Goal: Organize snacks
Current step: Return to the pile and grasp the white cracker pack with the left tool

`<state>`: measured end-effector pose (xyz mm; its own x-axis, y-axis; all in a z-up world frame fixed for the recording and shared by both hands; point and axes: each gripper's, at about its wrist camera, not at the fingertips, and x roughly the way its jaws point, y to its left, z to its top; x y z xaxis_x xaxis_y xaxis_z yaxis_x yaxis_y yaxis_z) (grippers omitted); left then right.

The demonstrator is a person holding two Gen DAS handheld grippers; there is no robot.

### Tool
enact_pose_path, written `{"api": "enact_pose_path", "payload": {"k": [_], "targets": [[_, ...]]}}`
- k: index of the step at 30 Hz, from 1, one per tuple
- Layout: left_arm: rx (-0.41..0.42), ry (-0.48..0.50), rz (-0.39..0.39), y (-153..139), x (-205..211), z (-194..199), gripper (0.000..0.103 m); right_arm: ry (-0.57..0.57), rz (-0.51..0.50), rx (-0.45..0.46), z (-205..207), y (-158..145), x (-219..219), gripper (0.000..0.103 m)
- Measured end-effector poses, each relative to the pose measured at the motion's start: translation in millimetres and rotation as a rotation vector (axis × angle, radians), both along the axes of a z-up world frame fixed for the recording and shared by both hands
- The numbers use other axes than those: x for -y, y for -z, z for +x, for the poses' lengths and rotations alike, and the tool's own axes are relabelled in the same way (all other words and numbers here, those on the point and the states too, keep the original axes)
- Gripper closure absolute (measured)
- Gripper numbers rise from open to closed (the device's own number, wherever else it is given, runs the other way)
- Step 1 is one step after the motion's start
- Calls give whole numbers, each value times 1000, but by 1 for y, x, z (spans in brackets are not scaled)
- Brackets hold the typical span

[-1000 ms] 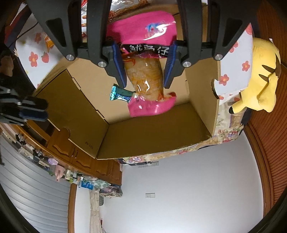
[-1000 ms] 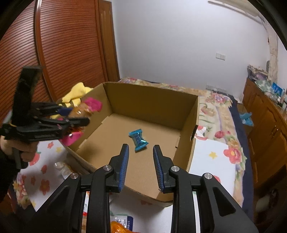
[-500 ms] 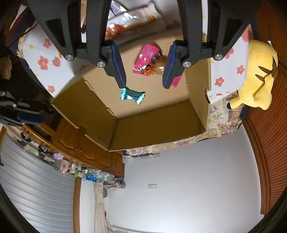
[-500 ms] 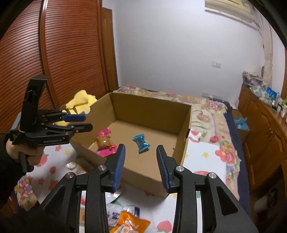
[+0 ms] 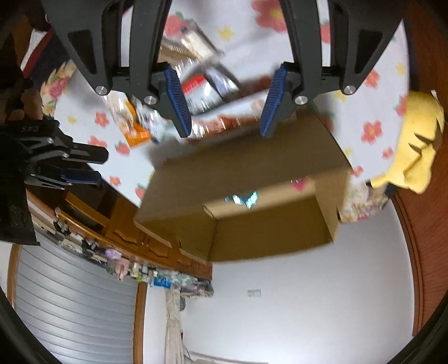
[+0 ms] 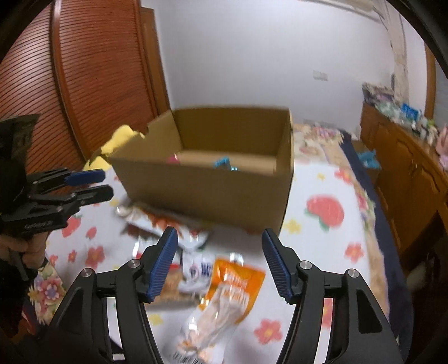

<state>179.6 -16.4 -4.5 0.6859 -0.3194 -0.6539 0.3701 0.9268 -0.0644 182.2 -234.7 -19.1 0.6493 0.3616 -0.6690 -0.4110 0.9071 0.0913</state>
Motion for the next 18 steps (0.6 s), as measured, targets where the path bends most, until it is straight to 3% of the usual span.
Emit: {"api": "enact_pose_path", "payload": {"k": [10, 18], "targets": [[-109, -17, 5, 62, 8, -28, 51, 37, -24, -98, -15, 56, -1, 38], [-148, 2, 19, 82, 17, -39, 51, 59, -57, -135, -18, 81, -1, 38]]}}
